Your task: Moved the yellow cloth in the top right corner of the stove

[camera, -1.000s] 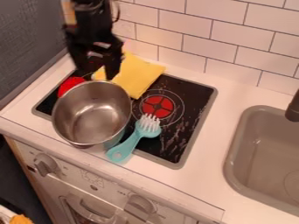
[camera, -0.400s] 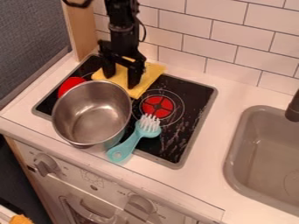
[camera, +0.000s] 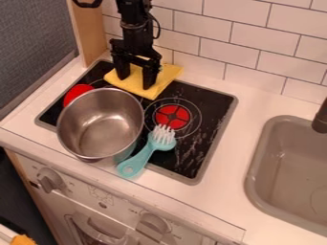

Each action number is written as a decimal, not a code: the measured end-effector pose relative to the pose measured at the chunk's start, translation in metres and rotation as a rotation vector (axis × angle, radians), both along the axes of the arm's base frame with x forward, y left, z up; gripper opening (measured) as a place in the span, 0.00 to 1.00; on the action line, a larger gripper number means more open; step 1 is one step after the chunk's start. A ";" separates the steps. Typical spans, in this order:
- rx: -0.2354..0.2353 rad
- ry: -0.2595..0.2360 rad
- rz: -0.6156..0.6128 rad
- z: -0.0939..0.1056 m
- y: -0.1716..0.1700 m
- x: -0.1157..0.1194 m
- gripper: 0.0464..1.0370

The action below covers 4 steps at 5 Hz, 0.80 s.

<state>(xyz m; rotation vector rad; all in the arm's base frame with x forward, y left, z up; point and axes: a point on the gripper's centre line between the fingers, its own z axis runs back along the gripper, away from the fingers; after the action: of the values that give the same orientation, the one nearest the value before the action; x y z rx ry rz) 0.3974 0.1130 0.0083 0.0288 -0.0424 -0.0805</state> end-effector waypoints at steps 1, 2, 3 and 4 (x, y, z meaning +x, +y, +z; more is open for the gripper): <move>-0.021 0.006 -0.042 -0.002 -0.026 -0.006 0.96; -0.031 0.011 -0.093 -0.002 -0.056 -0.010 0.96; -0.032 0.023 -0.149 0.000 -0.091 -0.007 0.96; -0.042 0.032 -0.188 -0.001 -0.117 0.002 0.96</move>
<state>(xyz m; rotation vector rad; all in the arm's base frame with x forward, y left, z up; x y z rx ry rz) 0.3998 -0.0038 0.0070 -0.0181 -0.0149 -0.2676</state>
